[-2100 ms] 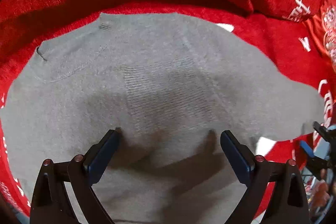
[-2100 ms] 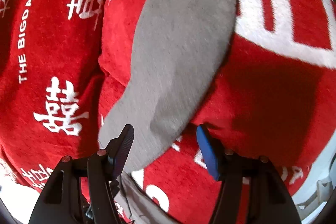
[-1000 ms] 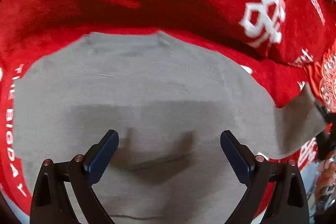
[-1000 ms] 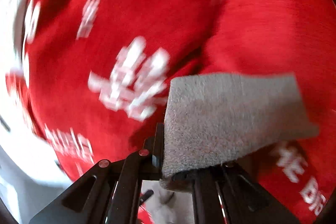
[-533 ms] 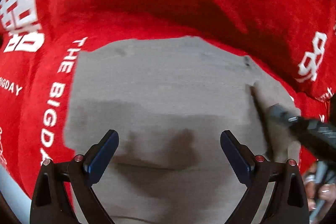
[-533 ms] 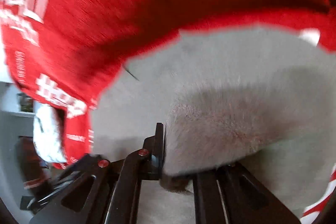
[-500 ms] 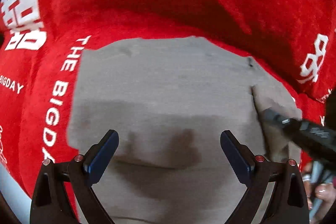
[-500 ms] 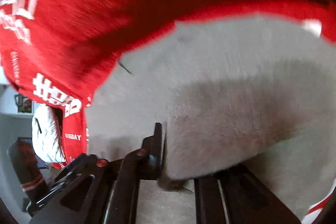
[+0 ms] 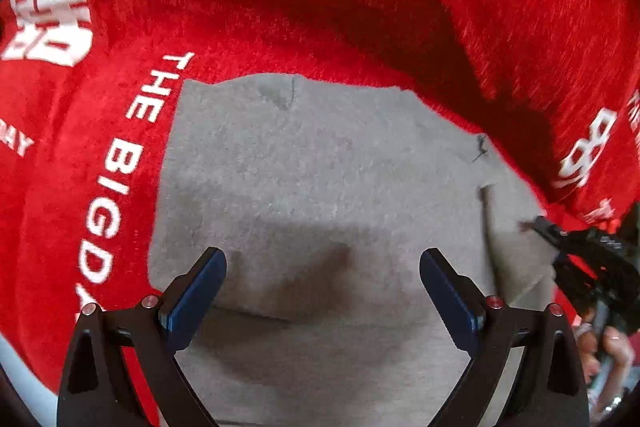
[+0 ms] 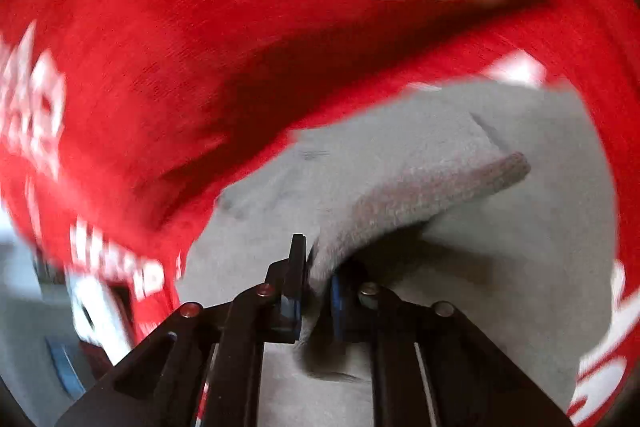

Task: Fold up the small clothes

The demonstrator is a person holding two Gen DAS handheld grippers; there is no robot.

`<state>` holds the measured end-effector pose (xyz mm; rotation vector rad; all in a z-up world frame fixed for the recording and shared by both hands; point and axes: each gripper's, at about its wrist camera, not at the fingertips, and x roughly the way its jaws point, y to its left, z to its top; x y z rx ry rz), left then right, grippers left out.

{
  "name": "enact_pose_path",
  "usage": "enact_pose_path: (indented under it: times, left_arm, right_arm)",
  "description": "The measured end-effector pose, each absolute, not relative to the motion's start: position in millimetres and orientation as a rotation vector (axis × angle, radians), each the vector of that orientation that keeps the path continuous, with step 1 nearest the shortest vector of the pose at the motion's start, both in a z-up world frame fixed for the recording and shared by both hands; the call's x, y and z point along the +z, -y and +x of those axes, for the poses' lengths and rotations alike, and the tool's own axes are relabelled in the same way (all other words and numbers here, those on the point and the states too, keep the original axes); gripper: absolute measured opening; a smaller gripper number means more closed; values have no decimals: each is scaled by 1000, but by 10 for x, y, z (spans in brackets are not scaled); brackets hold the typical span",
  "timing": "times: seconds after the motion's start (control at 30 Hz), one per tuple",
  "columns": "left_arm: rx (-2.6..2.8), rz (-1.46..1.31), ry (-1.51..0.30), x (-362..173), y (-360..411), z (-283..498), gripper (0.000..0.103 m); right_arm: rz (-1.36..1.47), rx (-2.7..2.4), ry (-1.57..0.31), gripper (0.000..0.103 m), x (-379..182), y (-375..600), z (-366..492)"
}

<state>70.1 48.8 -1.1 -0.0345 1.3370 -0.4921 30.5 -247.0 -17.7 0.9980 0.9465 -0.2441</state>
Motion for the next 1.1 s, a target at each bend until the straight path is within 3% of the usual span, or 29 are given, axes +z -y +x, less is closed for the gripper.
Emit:
enact_pose_path:
  times: [0.17,0.37,0.43,0.5,0.53,0.73,1.03,1.07,1.1]
  left_arm:
    - [-532,-177,-1352,10,-673,841,98]
    - [-584,-234,-1410,-130,-687,879,98]
    - [-588,-247,-1432,-190,-671,866,98]
    - [-593,-255,-1452,-243,-637,837,98]
    - [-595,-249,-1457,-258,-615,826,98]
    - [-673,-192,-1504,-286,-348,750,98]
    - [-638,-216,-1523,-292,-27,852,96]
    - [-620,-214,-1514,-284,-29,883,79]
    - [-612,-202,-1515,-287,-17,920,48]
  right_arm:
    - [611,41,-1086,11,-36,1532,806]
    - [448,129,-1287,17,-351,963,821]
    - [483,135,-1311,27,-378,1034,626]
    - [520,113,-1301,47,-328,1128,480]
    - [547,93,-1291,50,-306,1202,407]
    - [889,-60,-1256,51,-380,1800,-192]
    - [1357,-275,-1023,51,-640,2381,-936]
    - [1388,-300,-998,51,-660,2417,-984]
    - [1424,-335,-959,51,-675,2478,-1058]
